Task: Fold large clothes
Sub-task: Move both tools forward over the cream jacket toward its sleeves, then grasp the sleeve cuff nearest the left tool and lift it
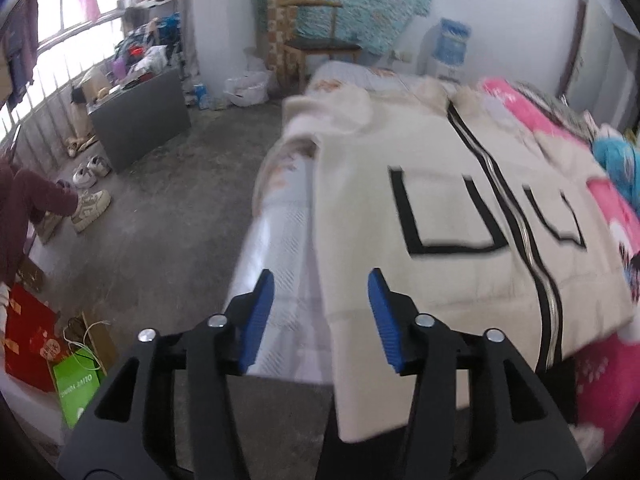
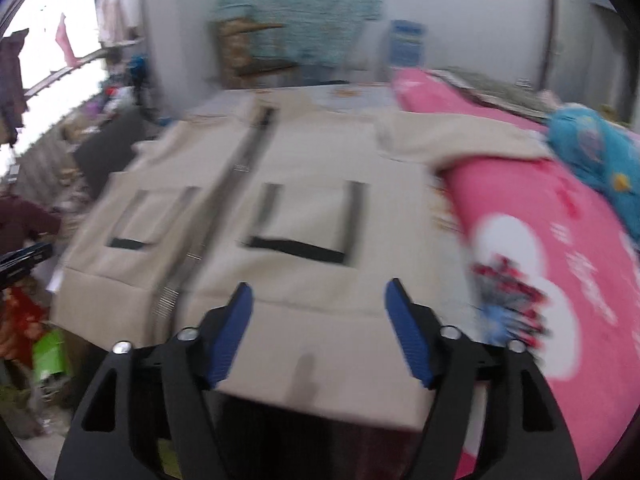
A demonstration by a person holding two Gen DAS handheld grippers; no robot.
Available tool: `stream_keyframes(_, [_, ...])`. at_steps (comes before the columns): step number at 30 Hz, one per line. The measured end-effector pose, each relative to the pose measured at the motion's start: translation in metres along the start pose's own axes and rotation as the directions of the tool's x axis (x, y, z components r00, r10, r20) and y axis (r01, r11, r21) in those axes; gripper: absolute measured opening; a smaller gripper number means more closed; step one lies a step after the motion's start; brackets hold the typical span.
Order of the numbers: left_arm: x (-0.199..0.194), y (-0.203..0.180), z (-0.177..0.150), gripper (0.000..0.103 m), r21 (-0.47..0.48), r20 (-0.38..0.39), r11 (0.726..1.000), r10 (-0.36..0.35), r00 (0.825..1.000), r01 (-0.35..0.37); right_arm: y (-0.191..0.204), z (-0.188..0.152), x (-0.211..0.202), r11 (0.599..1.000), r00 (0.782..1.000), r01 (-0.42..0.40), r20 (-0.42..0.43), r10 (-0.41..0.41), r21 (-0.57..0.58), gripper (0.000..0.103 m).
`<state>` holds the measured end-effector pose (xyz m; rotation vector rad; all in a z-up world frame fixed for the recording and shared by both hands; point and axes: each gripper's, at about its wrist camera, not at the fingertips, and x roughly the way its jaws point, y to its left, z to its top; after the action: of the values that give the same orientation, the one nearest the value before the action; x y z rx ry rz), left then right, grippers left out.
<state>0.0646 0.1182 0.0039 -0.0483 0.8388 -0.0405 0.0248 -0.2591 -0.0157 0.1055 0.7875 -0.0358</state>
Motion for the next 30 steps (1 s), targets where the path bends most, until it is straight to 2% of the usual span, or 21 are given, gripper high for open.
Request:
stream_keyframes(4, [0.001,0.036,0.025,0.062,-0.107,0.03,0.994,-0.005,1.0,0.008,0.062,0.028,0.043,0.987,0.992,-0.121,-0.037,0.118,-0.101,0.078])
stream_keyframes(8, [0.02,0.085,0.042,0.063,-0.237,0.038,0.97,-0.053,0.998,0.061,0.116,0.038,0.082,0.961,0.976,-0.211,-0.091,0.197,-0.177,0.078])
stream_keyframes(11, [0.053,0.127,0.051,0.063,-0.358,0.016,0.926,-0.118,0.993,0.116,0.152,0.043,0.112,0.945,0.963,-0.251,-0.15,0.223,-0.21,0.078])
stream_keyframes(13, [0.087,0.16,0.053,0.064,-0.458,-0.002,0.87,-0.207,0.978,0.183,0.168,0.046,0.123,0.937,0.959,-0.262,-0.171,0.226,-0.231,0.078])
stream_keyframes(16, [0.151,0.203,0.045,0.066,-0.623,-0.011,0.727,-0.377,0.926,0.289,0.185,0.044,0.134,0.929,0.957,-0.259,-0.201,0.21,-0.265,0.078])
stream_keyframes(17, [0.174,0.216,0.038,0.067,-0.683,-0.007,0.66,-0.435,0.9,0.314,0.191,0.045,0.141,0.927,0.958,-0.249,-0.214,0.193,-0.281,0.078])
stream_keyframes(18, [0.205,0.23,0.028,0.067,-0.75,0.011,0.566,-0.508,0.861,0.343,0.194,0.045,0.143,0.925,0.958,-0.245,-0.221,0.185,-0.289,0.078])
stream_keyframes(20, [0.261,0.249,0.0,0.068,-0.856,0.054,0.379,-0.612,0.789,0.352,0.198,0.045,0.151,0.925,0.957,-0.233,-0.24,0.164,-0.301,0.078])
stream_keyframes(21, [0.283,0.252,-0.013,0.068,-0.885,0.075,0.308,-0.643,0.762,0.348,0.199,0.045,0.153,0.925,0.957,-0.229,-0.246,0.157,-0.302,0.078])
stream_keyframes(23, [0.33,0.256,-0.049,0.069,-0.94,0.132,0.137,-0.697,0.705,0.312,0.199,0.045,0.158,0.928,0.954,-0.227,-0.259,0.151,-0.296,0.078])
stream_keyframes(24, [0.347,0.254,-0.062,0.069,-0.951,0.157,0.079,-0.707,0.689,0.298,0.199,0.046,0.16,0.93,0.953,-0.225,-0.265,0.147,-0.292,0.079])
stream_keyframes(26, [0.377,0.247,-0.085,0.073,-0.958,0.213,-0.021,-0.718,0.663,0.285,0.201,0.048,0.165,0.932,0.953,-0.217,-0.269,0.138,-0.291,0.081])
stream_keyframes(30, [0.435,0.222,-0.131,0.077,-0.932,0.36,-0.253,-0.713,0.602,0.258,0.203,0.053,0.17,0.935,0.952,-0.204,-0.281,0.121,-0.29,0.082])
